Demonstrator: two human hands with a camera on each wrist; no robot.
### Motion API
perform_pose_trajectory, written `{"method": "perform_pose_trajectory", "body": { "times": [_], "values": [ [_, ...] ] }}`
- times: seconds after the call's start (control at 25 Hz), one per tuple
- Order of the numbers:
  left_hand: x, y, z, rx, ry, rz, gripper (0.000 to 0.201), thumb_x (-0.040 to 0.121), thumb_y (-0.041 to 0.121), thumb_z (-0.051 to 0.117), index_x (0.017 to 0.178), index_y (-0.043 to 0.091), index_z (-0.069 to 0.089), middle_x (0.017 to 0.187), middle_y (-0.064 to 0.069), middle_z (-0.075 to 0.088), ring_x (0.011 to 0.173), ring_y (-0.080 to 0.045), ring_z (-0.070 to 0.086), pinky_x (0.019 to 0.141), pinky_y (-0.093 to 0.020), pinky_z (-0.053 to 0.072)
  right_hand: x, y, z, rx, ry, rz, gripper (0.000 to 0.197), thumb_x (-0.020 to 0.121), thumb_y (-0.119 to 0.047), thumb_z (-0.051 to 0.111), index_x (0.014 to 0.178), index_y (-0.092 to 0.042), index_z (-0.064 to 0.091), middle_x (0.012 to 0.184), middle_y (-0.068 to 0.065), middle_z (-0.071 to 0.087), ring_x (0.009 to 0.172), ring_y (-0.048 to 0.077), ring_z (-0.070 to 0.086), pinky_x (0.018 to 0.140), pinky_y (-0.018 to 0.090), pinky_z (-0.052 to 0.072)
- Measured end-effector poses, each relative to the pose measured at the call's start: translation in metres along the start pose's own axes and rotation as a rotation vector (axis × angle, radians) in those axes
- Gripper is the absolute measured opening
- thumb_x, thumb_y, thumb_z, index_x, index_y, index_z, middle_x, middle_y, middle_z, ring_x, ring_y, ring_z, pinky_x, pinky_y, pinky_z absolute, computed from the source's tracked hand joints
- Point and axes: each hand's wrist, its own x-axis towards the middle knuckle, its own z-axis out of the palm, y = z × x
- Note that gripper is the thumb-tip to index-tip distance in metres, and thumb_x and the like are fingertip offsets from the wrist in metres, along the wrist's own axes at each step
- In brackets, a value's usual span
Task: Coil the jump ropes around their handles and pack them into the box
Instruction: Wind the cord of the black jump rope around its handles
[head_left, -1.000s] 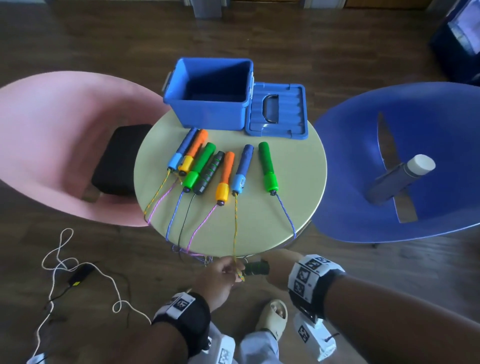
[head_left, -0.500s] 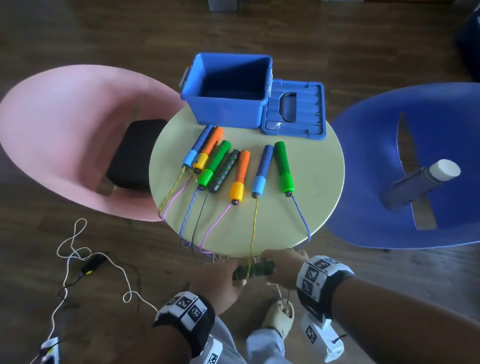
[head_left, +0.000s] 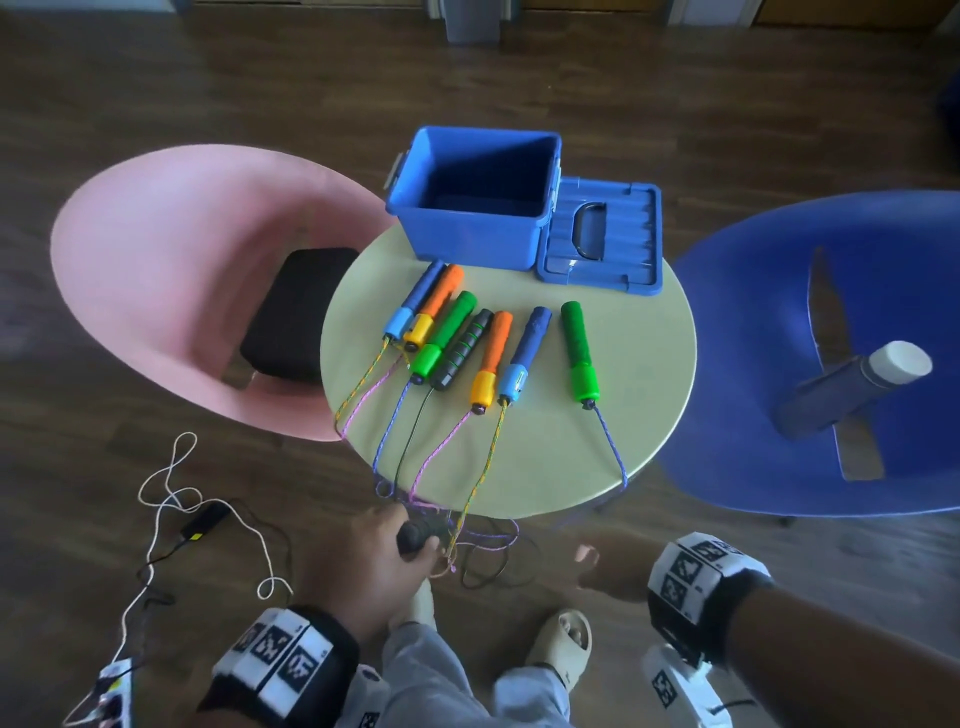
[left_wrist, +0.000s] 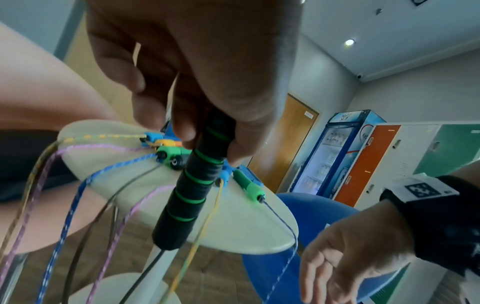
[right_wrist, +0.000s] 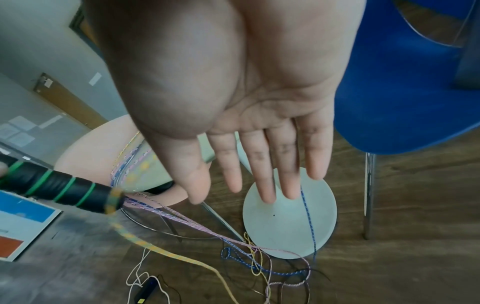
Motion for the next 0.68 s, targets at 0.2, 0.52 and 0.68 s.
{"method": "perform_pose_trajectory", "body": {
  "times": [0.2, 0.52, 0.68],
  "values": [
    [-0.009, 0.009, -0.042, 0.028, 0.088, 0.045, 0.055, 0.058, 0.056, 0.073, 0.054, 0.021, 0.030, 0.047, 0.003, 0.042, 0.044, -0.024, 0.052, 0.045, -0.024, 0.015, -0.023, -0.023, -0.018, 0.010, 0.064, -0.118, 0.037, 0.092, -0.029, 0.056, 0.128, -0.022, 0.059, 0.127, -0.002, 0.063, 0.116, 0.018, 0.059, 0.095, 0.023, 0.045],
    [-0.003, 0.060, -0.088, -0.747, 0.158, 0.072, 0.037, 0.066, 0.054, 0.066, 0.054, 0.022, 0.053, 0.046, 0.012, 0.046, 0.048, -0.004, 0.044, 0.051, -0.017, 0.035, -0.058, -0.090, -0.056, 0.342, 0.165, -0.440, 0.030, 0.085, -0.041, 0.068, 0.113, -0.031, 0.060, 0.102, -0.007, 0.065, 0.095, 0.015, 0.062, 0.092, 0.038, 0.051],
    [0.013, 0.051, -0.058, -1.279, -0.160, 0.239, 0.057, 0.066, 0.053, 0.072, 0.114, 0.025, 0.061, 0.109, 0.005, 0.070, 0.102, -0.013, 0.066, 0.091, -0.031, 0.051, -0.097, -0.094, -0.084, 1.022, 0.109, -0.585, 0.019, 0.093, -0.024, 0.065, 0.106, -0.012, 0.057, 0.093, 0.005, 0.067, 0.084, 0.021, 0.067, 0.089, 0.049, 0.054]
  ]
}}
